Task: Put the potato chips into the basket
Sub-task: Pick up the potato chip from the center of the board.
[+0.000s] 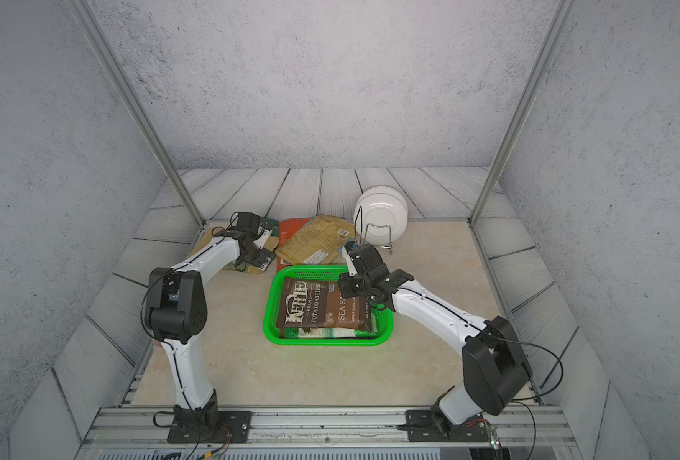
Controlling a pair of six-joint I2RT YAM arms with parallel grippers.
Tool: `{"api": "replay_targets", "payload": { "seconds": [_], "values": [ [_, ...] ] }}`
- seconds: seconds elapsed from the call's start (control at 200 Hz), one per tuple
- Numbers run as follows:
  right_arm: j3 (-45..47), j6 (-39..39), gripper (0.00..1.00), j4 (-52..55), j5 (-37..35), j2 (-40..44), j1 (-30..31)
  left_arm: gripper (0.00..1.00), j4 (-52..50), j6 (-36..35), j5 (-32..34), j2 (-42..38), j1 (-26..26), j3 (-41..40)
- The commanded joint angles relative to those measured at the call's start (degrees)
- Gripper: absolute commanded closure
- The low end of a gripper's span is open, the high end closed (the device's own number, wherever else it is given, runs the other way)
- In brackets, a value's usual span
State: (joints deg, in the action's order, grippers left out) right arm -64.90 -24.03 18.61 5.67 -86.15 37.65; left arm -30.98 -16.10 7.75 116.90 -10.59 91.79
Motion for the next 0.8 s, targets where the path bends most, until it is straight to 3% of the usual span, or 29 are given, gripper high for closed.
{"api": "replay_targets", "payload": {
  "seconds": [0.0,0.305,0.435,0.601,0.796],
  "values": [
    [0.7,-0.8,0.70,0.8,-1.6,3.6,0.0,0.19,-1.1,-0.3,3.1,2.8,-1.2,2.4],
    [1.2,-0.7,0.70,1.2,-2.3,4.7,0.0,0.21,1.9,-1.4,13.2,7.9,-2.4,3.4],
    [1.1,-0.7,0.70,1.2,-2.1,4.7,0.0,0.33,2.7,-2.4,15.1,8.3,-2.4,2.9],
    [0.6,-0.7,0.70,1.3,-1.7,4.4,0.0,0.35,4.0,-2.6,15.1,6.3,-2.3,0.7],
    [0.1,-0.6,0.71,1.3,-1.4,4.6,0.0,0.54,5.3,-4.0,15.7,5.1,-1.9,-0.7]
  ]
}}
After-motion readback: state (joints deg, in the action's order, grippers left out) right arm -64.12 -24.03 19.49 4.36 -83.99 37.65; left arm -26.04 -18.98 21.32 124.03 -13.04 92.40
